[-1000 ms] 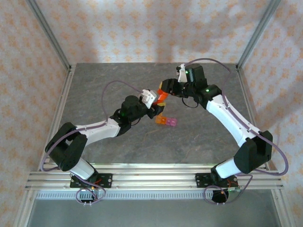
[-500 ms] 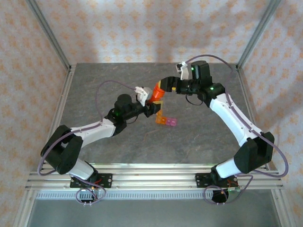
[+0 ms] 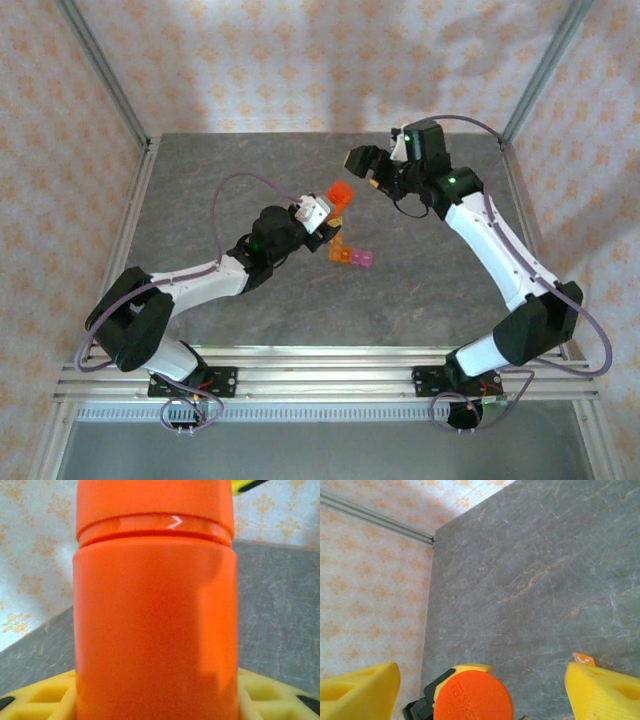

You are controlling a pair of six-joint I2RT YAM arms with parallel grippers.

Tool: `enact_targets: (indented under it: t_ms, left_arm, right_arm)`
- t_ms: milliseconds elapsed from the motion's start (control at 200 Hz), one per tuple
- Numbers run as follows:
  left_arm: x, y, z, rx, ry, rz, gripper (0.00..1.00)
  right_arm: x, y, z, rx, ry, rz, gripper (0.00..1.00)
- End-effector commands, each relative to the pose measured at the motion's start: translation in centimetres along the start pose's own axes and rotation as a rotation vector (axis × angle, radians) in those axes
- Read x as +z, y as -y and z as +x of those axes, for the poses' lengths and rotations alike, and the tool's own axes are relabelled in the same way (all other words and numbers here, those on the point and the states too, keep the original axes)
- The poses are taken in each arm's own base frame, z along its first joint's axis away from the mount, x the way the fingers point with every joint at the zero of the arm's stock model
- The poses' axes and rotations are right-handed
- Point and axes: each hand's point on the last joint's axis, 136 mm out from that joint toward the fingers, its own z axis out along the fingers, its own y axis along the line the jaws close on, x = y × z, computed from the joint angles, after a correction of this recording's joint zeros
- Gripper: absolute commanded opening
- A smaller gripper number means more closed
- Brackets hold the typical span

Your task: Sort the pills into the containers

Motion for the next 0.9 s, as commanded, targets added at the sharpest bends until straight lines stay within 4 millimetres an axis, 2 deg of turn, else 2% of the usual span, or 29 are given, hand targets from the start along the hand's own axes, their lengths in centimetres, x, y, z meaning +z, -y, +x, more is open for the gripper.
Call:
enact_targets:
  t_ms: [0,285,566,696,896]
  left_arm:
    - [0.3,-0.2,-0.7,0.047,0.011,-0.025,0.00]
    - [0.9,0.1,-0.8,0.039,0.012,-0.016,0.00]
    - [1.0,-0.1,-1.2,0.032,0.023,-0.025,0.00]
    - [1.0,-0.1,-1.4,0.028,0.027,-0.026,0.00]
    - [1.2,-0.1,-1.6,0.015,0.037,-0.025,0.00]
  right_arm:
    - [0.8,0.1,1.0,0.011,-0.023,0.033,0.85]
    - [1.8,0.1,3.0,-0.002,-0.065,0.034,0.83]
    - [2.9,1.4,4.2,0.011,-0.092,0.055,0.79]
    - [3.0,1.5,4.4,0.011,-0.097,0.049,0.72]
    - [3.0,1.1,4.7,-0.007,-0.112,0.021,0.53]
